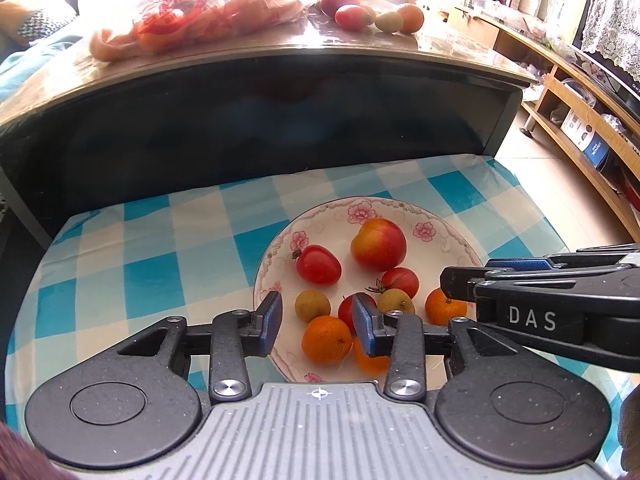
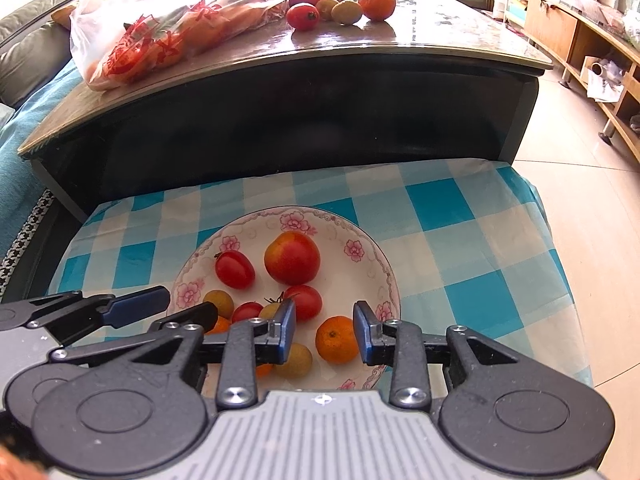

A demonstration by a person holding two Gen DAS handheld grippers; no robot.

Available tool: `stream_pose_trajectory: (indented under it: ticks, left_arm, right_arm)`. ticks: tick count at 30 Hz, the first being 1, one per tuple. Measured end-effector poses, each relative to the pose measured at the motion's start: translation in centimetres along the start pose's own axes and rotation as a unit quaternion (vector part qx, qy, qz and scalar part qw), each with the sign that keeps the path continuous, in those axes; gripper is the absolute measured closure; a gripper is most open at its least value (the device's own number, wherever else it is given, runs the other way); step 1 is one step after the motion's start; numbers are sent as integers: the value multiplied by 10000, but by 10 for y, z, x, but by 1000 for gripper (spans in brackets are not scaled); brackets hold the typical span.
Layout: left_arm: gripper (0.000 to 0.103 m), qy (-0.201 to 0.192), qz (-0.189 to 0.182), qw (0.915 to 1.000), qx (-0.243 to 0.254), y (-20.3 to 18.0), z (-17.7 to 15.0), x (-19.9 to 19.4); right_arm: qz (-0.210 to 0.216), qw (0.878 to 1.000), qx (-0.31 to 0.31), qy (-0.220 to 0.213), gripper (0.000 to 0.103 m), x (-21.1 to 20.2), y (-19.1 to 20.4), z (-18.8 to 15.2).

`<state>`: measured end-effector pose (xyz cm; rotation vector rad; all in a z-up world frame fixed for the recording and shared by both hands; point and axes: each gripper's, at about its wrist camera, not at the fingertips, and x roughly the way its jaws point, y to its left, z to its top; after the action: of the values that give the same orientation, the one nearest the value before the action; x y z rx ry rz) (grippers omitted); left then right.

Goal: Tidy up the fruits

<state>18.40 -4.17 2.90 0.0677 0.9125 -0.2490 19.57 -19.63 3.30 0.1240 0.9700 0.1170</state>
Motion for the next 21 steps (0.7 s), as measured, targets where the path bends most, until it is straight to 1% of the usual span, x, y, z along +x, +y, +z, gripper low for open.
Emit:
stream_pose_trajectory:
  ticks: [6,13,18,21]
  left_arm:
    - [50,-7,47,10000,-83,4,-5,-7]
    - [42,-2,197,9997,-122,5,-15,-17]
    - [38,-25,345,9994,-11,3,-21,-23]
    - [33,-53,403,9992,-21,3,-25,-28]
  right_arm:
    - [37,10000,41,-50,65,-8,2,-5]
    - [39,9999,-21,-118,61,-21,7,-15]
    - [13,9999,-46,-129,59,-29,10,-23]
    - [7,9999,-31,-134,59,-33,11,-28]
